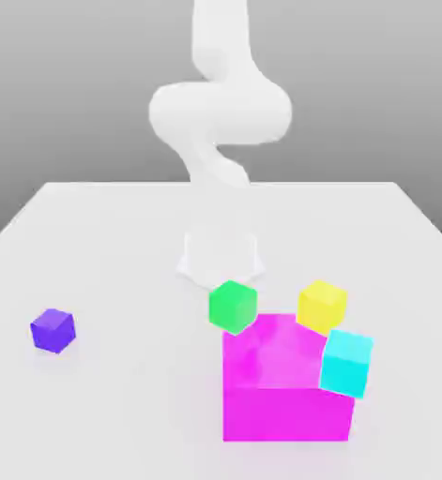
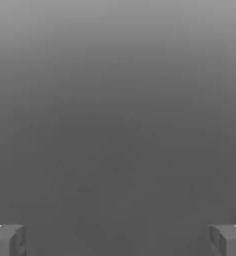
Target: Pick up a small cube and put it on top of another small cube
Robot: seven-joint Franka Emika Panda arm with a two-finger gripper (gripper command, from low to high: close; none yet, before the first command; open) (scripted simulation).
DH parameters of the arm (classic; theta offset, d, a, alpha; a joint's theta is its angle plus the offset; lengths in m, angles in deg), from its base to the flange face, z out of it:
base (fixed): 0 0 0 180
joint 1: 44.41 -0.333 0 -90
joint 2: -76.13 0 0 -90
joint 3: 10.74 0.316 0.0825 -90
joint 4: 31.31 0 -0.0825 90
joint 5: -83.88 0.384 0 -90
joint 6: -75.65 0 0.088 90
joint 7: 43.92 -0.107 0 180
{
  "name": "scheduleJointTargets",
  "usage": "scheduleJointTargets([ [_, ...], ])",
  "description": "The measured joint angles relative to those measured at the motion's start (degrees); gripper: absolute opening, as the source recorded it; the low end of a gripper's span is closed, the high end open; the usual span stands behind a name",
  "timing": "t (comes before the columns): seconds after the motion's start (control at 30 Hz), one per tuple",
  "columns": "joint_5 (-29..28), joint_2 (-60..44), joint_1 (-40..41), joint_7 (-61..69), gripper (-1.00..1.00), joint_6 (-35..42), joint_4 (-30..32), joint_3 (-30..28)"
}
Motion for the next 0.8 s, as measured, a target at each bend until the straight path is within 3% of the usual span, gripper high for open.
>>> scheduleJointTargets([
  [0.37, -1.48, -22.72, 7.55, 13.73, 0.00, -15.70, 15.04, -17.73],
  [0.6, 1.83, -38.42, 14.27, 25.77, 0.00, -26.02, 24.76, -28.10],
  [0.7, 7.41, -44.52, 16.78, 32.24, 0.00, -29.93, 26.76, -27.89],
  [0.8, 16.32, -49.68, 21.06, 39.16, 0.00, -33.34, 25.89, -21.62],
])
